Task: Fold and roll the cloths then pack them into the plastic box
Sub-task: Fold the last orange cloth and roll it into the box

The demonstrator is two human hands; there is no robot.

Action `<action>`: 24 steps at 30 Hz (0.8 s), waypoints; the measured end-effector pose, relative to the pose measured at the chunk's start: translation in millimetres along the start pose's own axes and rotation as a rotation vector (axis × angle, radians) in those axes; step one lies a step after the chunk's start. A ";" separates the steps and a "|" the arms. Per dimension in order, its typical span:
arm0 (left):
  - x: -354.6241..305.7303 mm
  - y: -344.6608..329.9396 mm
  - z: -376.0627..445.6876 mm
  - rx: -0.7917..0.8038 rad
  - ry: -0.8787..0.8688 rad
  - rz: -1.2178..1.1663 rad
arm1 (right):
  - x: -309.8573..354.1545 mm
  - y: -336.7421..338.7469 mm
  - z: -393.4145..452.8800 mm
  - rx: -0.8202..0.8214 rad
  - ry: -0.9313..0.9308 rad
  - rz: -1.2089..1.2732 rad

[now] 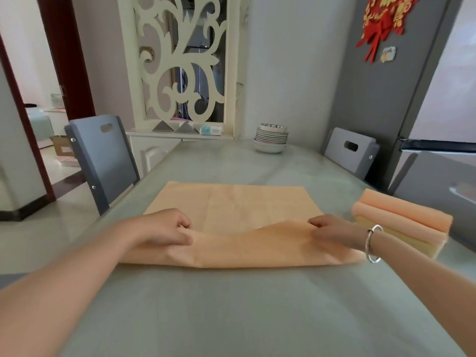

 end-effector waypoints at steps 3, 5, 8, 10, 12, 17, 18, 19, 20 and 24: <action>0.4 0.4 3.1 0.007 -0.004 -0.017 | -2.5 -2.5 -0.6 -0.022 -0.044 0.214; 4.9 2.7 11.7 -0.086 -0.005 -0.011 | -5.8 -2.8 9.3 -0.082 -0.056 0.280; 14.2 3.6 26.3 -0.261 0.012 -0.012 | -16.8 -1.0 31.4 -0.225 -0.086 -0.126; 22.5 0.8 38.3 -0.343 0.023 -0.027 | -18.7 -2.4 44.8 -0.311 -0.119 -0.313; 30.3 -3.6 50.5 -0.393 0.034 -0.022 | -19.7 -5.5 54.3 -0.358 -0.143 -0.428; 37.1 -9.8 74.4 -0.505 0.097 0.067 | -31.9 -15.6 81.7 -0.410 -0.100 -0.584; 38.8 -10.7 77.6 -0.526 0.102 0.075 | -34.1 -15.9 86.2 -0.422 -0.093 -0.602; 42.4 -11.2 82.5 -0.541 0.106 0.085 | -36.1 -16.2 92.4 -0.433 -0.091 -0.617; 45.9 -11.8 85.2 -0.553 0.110 0.099 | -37.2 -16.6 95.9 -0.441 -0.089 -0.631; 56.3 -13.1 93.2 -0.586 0.113 0.169 | -39.8 -18.0 108.1 -0.458 -0.090 -0.608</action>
Point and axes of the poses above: each hand's wrist, its own z-axis towards the middle knuckle, its own y-axis out of the back of the hand, x = y × z, the point moved 3 cm from there along z, towards the middle knuckle, and after that the axes turned 5 degrees about -x, right-handed, at the moved point
